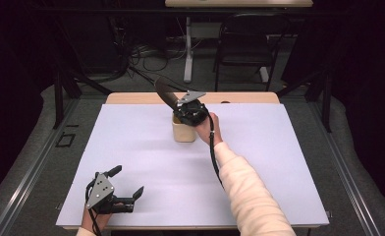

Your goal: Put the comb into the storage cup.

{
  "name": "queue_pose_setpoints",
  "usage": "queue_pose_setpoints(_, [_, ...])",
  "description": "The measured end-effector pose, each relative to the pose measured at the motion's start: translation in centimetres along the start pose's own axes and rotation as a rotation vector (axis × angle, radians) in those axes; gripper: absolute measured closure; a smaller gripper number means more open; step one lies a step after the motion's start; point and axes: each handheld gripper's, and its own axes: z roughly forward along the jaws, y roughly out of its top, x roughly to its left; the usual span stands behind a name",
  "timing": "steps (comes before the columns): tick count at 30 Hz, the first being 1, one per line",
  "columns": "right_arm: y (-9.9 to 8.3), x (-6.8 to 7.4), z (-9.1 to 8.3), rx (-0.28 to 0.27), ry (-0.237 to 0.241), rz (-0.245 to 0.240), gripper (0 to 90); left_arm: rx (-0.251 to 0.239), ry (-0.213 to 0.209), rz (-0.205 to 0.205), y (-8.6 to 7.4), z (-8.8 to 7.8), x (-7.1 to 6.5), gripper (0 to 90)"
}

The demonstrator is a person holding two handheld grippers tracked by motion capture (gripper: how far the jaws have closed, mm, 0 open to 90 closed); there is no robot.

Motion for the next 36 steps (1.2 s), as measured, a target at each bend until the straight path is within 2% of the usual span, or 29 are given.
queue_pose_setpoints(36, [-0.89, 0.36, 0.42, 0.066, 0.006, -0.005, 71.5, 0.001, 0.003, -0.002, 0.0, 0.08, -0.05, 1.0])
